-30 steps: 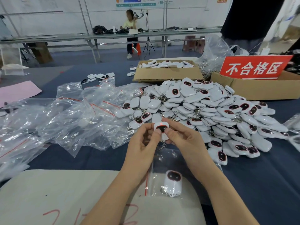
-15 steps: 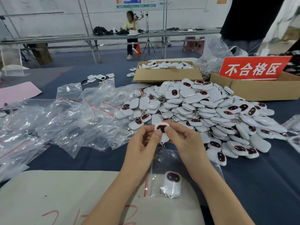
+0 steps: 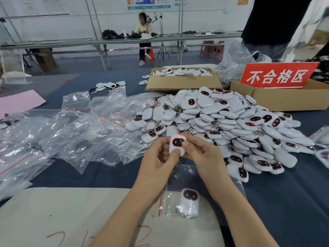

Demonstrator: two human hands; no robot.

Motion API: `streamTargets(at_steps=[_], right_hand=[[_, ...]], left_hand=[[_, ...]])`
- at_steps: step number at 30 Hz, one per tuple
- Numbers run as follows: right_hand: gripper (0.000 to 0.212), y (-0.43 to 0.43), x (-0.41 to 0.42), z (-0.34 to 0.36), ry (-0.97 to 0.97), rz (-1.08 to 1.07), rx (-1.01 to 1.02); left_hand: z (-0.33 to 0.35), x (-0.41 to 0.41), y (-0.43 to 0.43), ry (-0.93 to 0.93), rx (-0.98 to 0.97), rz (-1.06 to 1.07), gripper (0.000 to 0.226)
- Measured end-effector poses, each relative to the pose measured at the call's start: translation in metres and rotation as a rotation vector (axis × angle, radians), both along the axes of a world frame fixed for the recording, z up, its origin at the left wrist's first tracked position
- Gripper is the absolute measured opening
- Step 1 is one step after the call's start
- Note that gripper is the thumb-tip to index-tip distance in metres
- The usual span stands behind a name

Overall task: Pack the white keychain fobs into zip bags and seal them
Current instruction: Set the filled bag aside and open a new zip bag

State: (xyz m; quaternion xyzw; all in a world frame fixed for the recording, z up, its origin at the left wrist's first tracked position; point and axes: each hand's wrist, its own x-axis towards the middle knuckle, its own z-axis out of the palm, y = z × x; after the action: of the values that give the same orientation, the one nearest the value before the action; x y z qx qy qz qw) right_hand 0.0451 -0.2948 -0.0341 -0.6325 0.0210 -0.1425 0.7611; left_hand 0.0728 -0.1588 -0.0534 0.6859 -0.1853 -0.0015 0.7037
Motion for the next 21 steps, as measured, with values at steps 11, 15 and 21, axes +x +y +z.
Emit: streamTargets(at_steps=[11,15,21], right_hand=[[0.028,-0.0017,-0.0001,-0.0035,-0.049,0.079,-0.003],[0.019,0.0025,-0.0039,0.0007,-0.124,0.108,-0.055],[0.012,0.0027,-0.0046,0.0001,-0.134,0.098,-0.025]], left_hand=[[0.0002,-0.0028,-0.001,-0.172,0.151,0.203,0.015],[0.0017,-0.0048,-0.0018,-0.499,0.355,0.345,0.013],[-0.0008,-0.0035,-0.0003,-0.543,0.355,0.389,0.016]])
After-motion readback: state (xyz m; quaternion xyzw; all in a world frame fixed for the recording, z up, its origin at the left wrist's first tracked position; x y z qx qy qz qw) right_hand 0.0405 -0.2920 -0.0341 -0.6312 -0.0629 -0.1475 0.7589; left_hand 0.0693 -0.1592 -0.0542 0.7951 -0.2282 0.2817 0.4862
